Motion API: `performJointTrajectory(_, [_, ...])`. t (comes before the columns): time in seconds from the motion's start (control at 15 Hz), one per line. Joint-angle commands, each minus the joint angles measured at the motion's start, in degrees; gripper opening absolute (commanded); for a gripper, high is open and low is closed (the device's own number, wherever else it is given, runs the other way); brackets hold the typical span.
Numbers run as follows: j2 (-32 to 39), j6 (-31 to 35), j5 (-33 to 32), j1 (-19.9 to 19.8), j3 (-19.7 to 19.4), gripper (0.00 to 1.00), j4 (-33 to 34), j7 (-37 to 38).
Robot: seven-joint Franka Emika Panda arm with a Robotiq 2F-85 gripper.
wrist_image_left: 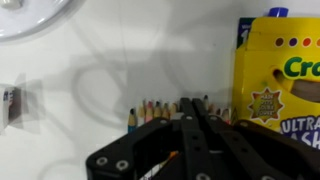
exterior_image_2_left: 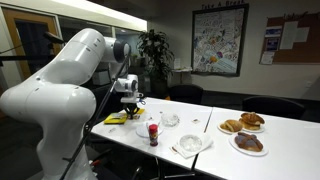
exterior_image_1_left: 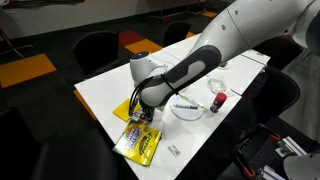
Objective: Pick up one pen and put it on the table
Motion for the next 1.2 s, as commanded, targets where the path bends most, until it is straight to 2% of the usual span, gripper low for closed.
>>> performJointTrajectory(0.0, [-1.1,2.9,-1.3,-0.6,-0.9,0.01,-5.5,-0.3])
performJointTrajectory(0.27, [-3.3,2.4,-2.1,-1.7,-2.6,0.01,-6.9,-0.5])
performJointTrajectory(0.67, [-3.8,0.6,0.9,-5.9,-0.1,0.01,-7.3,-4.2])
performJointTrajectory(1.13, [-4.2,0.4,0.3,-4.9,1.2,0.01,-8.0,-4.7])
